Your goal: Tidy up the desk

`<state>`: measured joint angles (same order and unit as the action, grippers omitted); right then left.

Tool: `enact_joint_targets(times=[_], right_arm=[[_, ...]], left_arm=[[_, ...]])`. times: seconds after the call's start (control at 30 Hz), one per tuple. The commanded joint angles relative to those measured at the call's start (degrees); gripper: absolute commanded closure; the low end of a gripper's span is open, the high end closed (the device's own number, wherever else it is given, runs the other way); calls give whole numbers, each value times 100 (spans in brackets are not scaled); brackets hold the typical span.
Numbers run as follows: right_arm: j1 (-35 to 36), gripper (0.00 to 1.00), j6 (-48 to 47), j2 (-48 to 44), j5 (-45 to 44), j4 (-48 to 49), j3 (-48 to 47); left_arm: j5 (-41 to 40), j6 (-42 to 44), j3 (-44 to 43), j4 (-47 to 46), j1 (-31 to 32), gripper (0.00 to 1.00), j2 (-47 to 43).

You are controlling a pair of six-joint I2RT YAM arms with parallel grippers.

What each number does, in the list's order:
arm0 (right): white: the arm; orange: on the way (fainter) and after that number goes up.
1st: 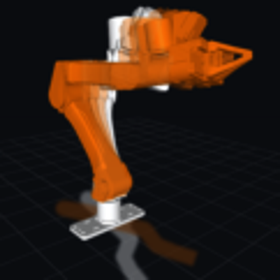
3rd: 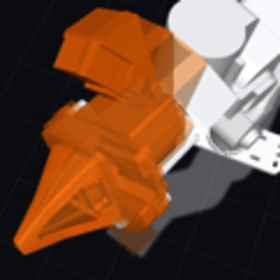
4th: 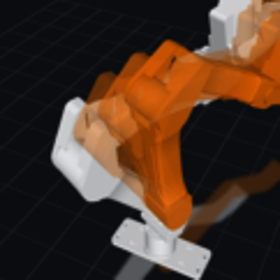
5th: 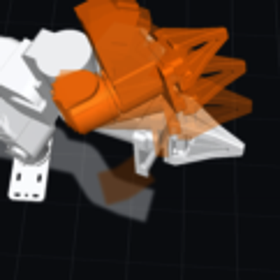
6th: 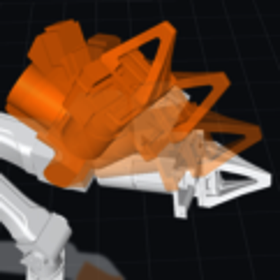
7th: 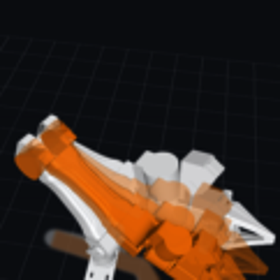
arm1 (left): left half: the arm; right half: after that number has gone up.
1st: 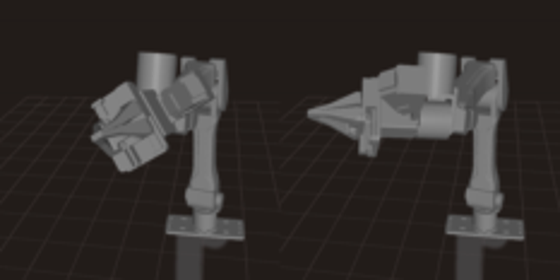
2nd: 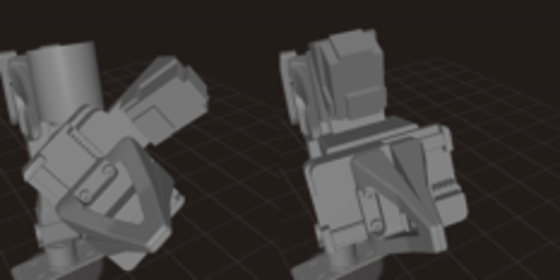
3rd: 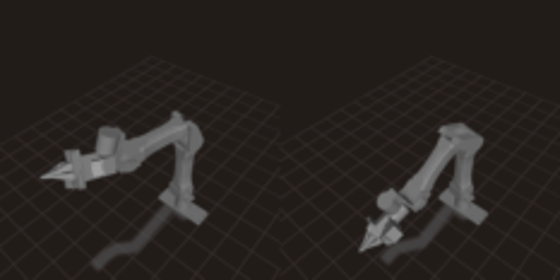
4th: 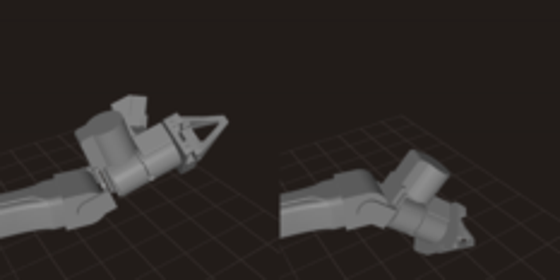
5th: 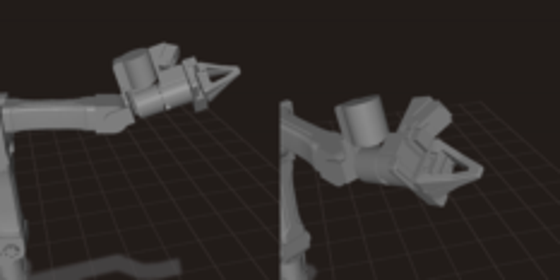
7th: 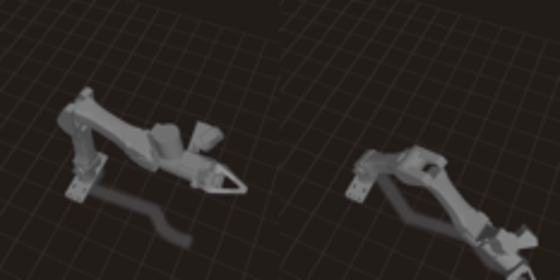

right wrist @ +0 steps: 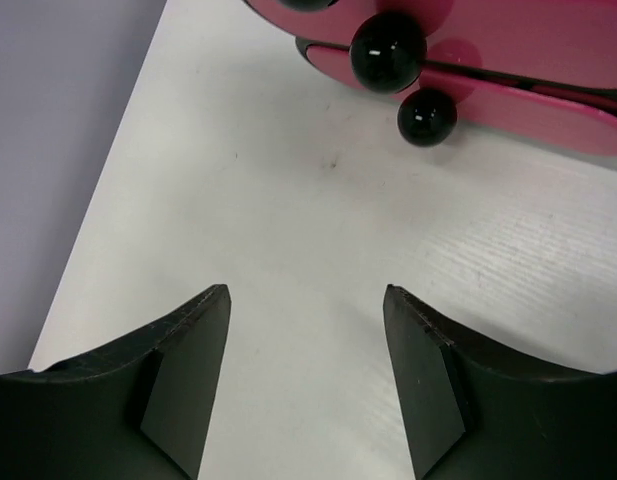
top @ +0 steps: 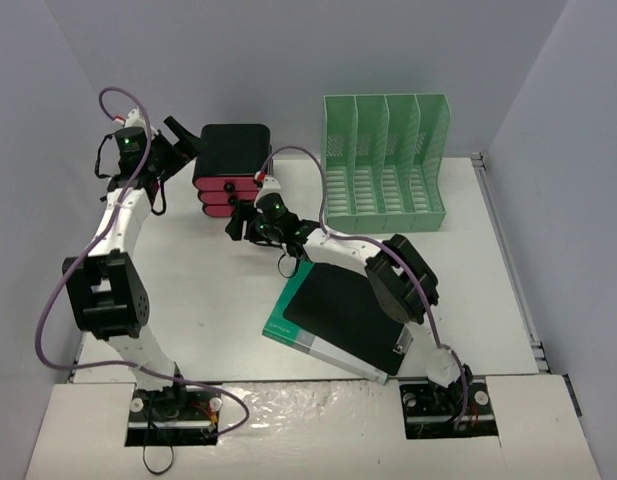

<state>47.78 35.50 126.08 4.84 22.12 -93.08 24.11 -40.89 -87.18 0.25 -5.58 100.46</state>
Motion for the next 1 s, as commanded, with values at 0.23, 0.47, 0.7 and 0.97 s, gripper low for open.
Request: enact_joint_targets(times=[0.23,0.47,0.7,0.97], right_arm=[[15,39,434,-2047,-1228,-2686,403],[65,38,1009,-3475,-1727,-3192,2037],[65,37,2272,-4949,-2487,-4082,3381],[211,36,3730,-6316,-2816,-4652,4718]], left_arm=[[-786,864,931,1794,476,3,-2401],[-771,601,2483,2409,1751,3,-3813],[-942,336,3075,2865,2946,3,-4245],[-892,466,3167,2867,3746,3,-3549]])
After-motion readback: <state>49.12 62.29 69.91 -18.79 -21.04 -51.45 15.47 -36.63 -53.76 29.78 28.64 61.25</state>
